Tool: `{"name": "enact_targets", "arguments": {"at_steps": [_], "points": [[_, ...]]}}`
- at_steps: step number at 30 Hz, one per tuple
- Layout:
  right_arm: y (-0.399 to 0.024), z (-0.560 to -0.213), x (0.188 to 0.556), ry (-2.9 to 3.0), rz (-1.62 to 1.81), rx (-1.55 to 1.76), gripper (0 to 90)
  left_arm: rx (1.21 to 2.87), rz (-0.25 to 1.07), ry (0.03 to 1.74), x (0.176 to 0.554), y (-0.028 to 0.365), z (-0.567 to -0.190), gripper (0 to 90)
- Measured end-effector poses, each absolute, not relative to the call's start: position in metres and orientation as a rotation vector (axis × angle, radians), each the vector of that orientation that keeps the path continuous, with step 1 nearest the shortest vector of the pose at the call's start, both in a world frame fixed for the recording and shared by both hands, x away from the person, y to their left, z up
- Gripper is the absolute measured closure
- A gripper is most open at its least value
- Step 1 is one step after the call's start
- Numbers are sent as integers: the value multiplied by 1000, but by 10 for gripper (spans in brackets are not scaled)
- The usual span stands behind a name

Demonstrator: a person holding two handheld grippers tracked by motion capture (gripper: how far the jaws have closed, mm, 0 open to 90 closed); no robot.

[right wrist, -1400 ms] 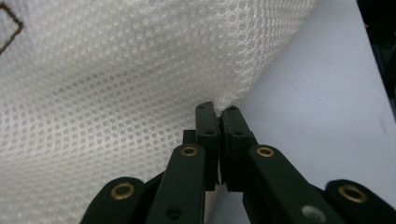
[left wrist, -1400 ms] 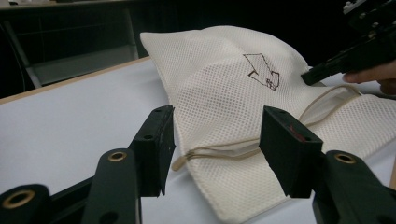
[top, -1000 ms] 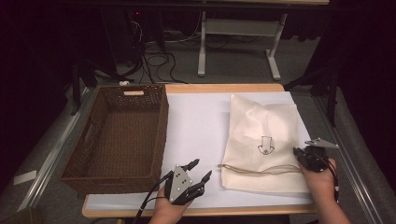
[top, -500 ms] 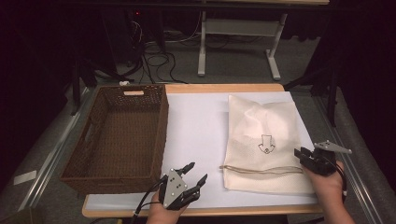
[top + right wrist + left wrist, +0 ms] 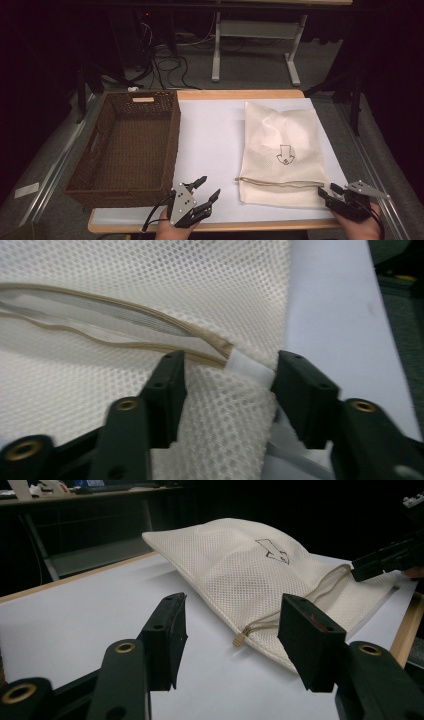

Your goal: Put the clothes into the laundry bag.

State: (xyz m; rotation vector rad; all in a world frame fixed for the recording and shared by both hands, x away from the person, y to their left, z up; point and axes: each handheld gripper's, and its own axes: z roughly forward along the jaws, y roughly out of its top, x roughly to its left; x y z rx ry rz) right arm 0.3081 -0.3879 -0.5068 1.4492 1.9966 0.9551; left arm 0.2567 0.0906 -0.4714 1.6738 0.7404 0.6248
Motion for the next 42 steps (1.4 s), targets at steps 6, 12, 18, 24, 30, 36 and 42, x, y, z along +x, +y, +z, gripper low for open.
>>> {"name": "enact_targets", "arguments": {"at_steps": [6, 12, 18, 24, 30, 36, 42], "points": [[-387, -504, 307, 1983, 854, 1424, 900, 1670, 625, 751, 259, 91, -472, 456], [-403, -501, 320, 1931, 830, 1456, 900, 1678, 626, 762, 259, 91, -474, 452], [-397, -483, 311, 1910, 990, 1406, 643, 1695, 639, 770, 261, 92, -472, 428], [-345, -456, 300, 1901, 1126, 1232, 186, 1787, 643, 799, 267, 91, -475, 223], [-281, -441, 304, 2017, 1238, 1097, 161, 1810, 516, 818, 263, 94, -471, 25], [-225, -444, 295, 2061, 1322, 934, 158, 1831, 547, 843, 262, 99, -480, 1], [-226, -457, 286, 2085, 1291, 940, 118, 1830, 525, 847, 271, 93, -483, 1]]}}
